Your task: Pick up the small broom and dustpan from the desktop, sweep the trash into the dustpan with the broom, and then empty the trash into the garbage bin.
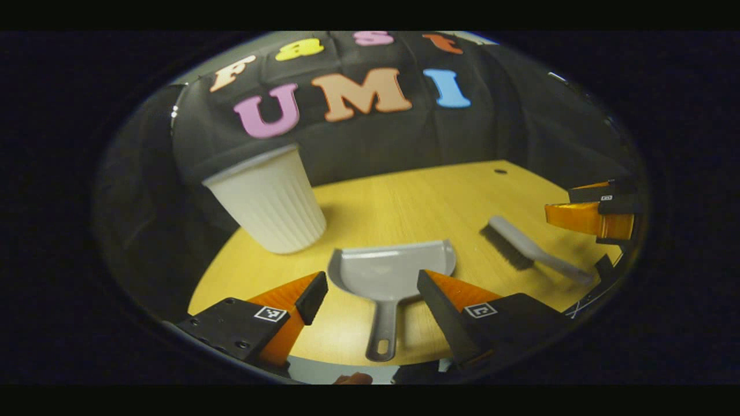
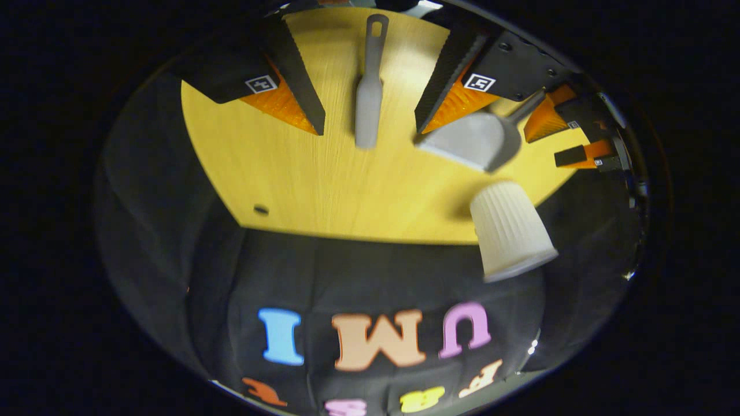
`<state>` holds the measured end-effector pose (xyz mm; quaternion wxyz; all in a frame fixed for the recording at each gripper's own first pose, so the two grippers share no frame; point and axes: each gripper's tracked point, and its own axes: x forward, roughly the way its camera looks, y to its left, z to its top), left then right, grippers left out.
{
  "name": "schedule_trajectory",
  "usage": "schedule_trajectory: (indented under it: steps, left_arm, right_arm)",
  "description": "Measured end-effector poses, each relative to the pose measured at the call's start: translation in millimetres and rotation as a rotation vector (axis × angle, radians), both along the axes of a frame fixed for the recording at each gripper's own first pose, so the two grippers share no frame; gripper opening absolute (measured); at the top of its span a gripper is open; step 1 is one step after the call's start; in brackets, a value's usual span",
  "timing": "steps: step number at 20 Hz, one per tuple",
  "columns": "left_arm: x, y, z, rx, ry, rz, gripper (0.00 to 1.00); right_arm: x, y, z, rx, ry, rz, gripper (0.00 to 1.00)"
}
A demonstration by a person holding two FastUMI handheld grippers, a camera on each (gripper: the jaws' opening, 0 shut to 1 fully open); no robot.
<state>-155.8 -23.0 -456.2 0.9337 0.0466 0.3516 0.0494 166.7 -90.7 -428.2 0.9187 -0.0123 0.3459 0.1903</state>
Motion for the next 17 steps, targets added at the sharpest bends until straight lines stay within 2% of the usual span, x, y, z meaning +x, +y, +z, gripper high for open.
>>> schedule_trajectory:
  steps: [3,5,6,7,9,11,17]
  left_arm:
    - [22.4,-18.9,72.8,0.007,-0.210,0.013,0.95]
    - [39.8,-32.6,123.7,-0.030,-0.333,0.028,0.94]
    - [35.4,-42.3,126.4,-0.063,-0.374,0.021,1.00]
    - [43.7,-56.3,138.1,-0.100,-0.407,0.005,0.93]
    - [52.3,-74.2,156.3,-0.137,-0.455,-0.047,0.93]
    - [49.9,-78.0,161.6,-0.121,-0.469,-0.087,0.93]
    - [45.2,-75.0,166.8,-0.149,-0.488,-0.157,0.93]
  right_arm:
    - [14.7,-3.8,73.0,0.136,-0.244,-0.015,1.00]
    - [16.6,-11.9,103.2,0.177,-0.337,-0.040,0.99]
    - [17.0,-15.8,113.4,0.188,-0.362,-0.046,1.00]
    - [16.0,-18.2,120.4,0.203,-0.386,-0.057,0.99]
    - [10.3,-20.2,117.2,0.189,-0.408,-0.073,0.99]
    - [11.3,-15.3,116.5,0.161,-0.421,-0.108,0.99]
    - [1.8,-22.8,128.2,0.149,-0.450,-0.177,0.99]
